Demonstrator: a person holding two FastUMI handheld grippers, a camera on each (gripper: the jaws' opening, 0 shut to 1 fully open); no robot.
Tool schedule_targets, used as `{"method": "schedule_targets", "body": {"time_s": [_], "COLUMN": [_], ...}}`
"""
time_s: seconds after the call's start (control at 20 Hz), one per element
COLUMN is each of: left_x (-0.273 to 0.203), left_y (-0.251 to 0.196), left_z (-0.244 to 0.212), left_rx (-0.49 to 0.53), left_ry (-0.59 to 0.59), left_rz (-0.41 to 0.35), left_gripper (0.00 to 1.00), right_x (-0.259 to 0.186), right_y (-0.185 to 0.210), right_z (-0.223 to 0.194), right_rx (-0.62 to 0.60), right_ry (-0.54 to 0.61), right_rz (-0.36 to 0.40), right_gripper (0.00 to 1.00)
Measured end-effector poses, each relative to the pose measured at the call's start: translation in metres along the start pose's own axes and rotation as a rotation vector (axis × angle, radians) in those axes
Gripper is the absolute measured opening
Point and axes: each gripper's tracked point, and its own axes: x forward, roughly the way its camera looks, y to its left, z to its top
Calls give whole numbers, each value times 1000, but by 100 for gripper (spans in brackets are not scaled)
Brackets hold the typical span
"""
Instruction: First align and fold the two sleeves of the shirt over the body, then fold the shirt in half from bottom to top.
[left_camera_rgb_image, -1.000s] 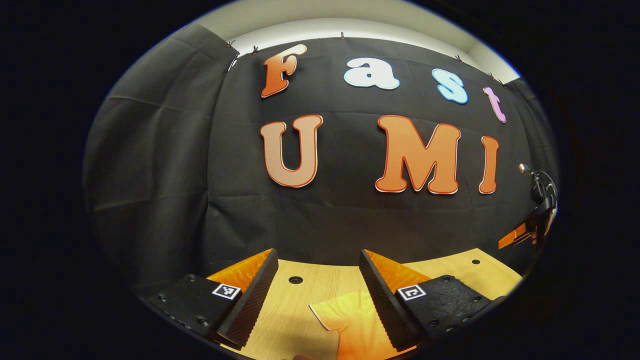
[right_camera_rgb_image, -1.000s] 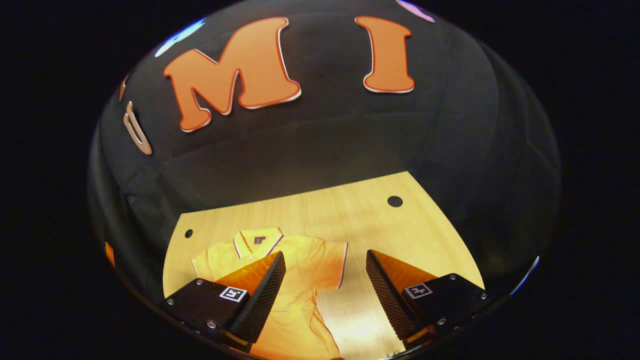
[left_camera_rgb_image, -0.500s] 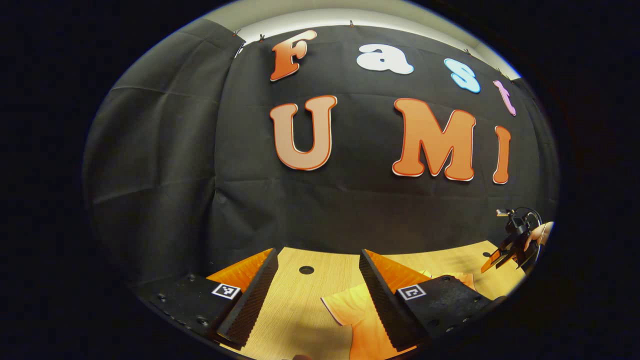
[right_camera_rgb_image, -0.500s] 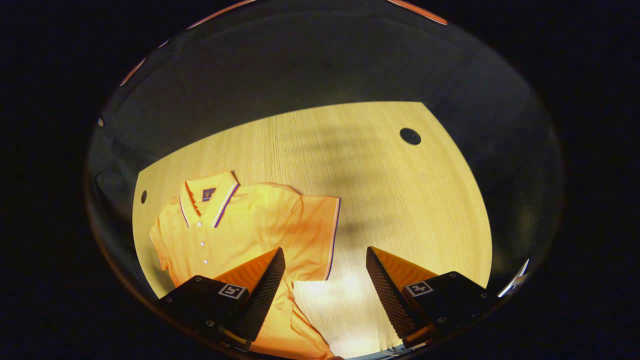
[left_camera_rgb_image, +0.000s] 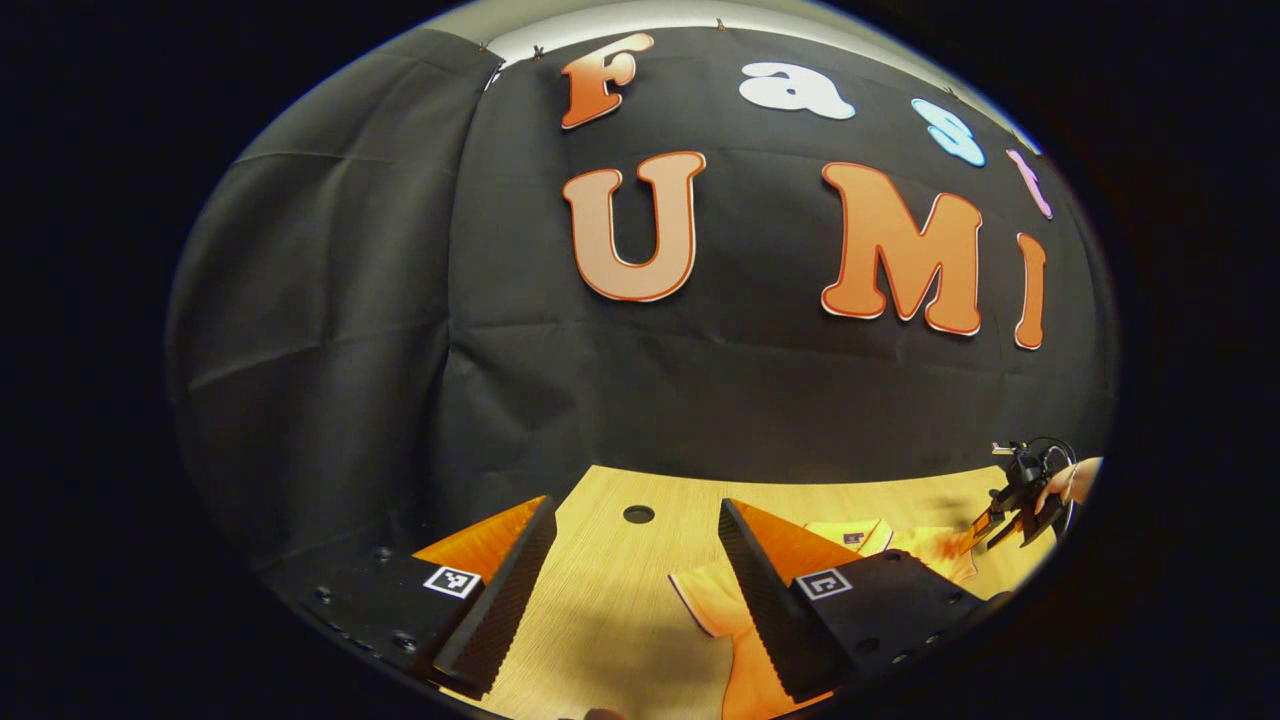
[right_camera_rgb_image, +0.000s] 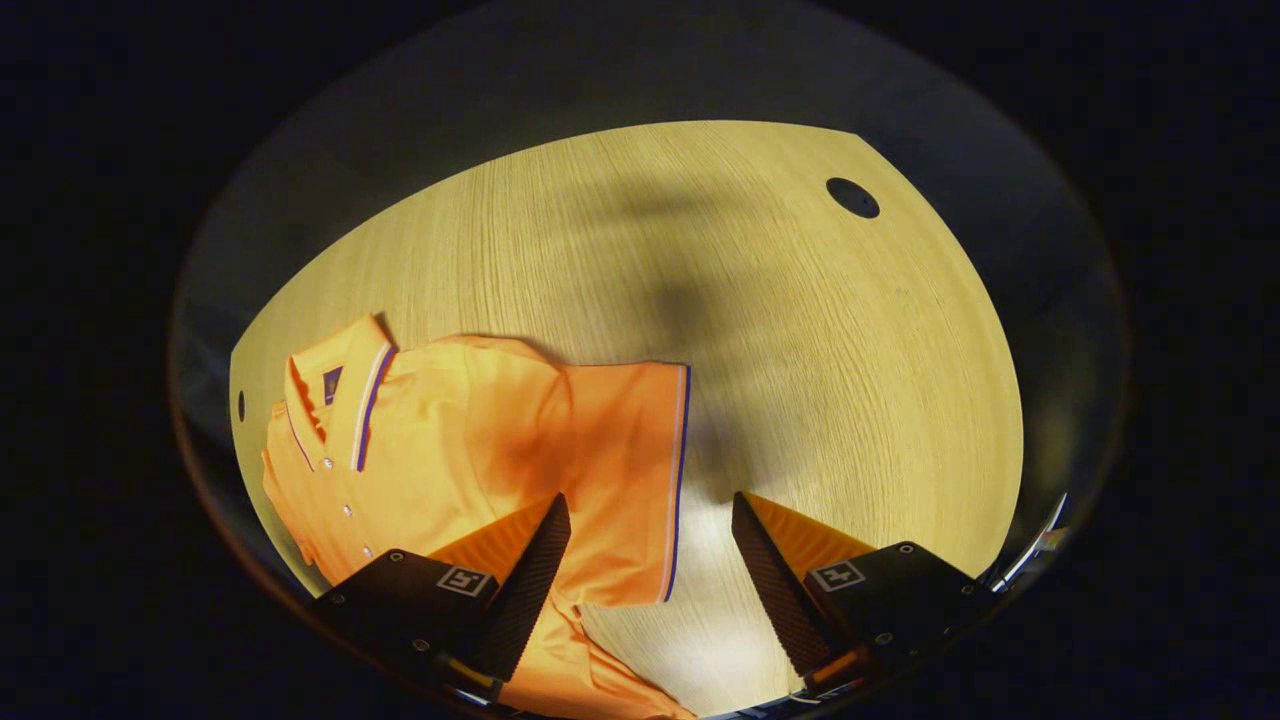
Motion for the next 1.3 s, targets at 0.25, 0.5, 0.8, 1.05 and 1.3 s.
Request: {"method": "schedule_targets", "body": {"time_s": [0.25,0.5,0.8,1.05,1.3], "left_x": [7,10,8,1,-10], "left_y": [6,6,4,9,14], "left_z": [-2,4,-6,-4,1], "left_rx": [21,37,2,3,16], "left_ry": [5,-9,19,11,-5], "left_rz": [11,14,9,11,-7], "left_gripper": [98,98,98,98,98], "right_x": [10,13,14,12,-7], "right_y": [3,9,10,13,20], "right_z": [0,-2,-2,-1,1], "right_rx": [-15,3,18,1,11], "right_ry": [2,11,-6,-75,-162], "right_rz": [-19,4,16,63,48], "right_gripper": [99,98,71,5,0]}}
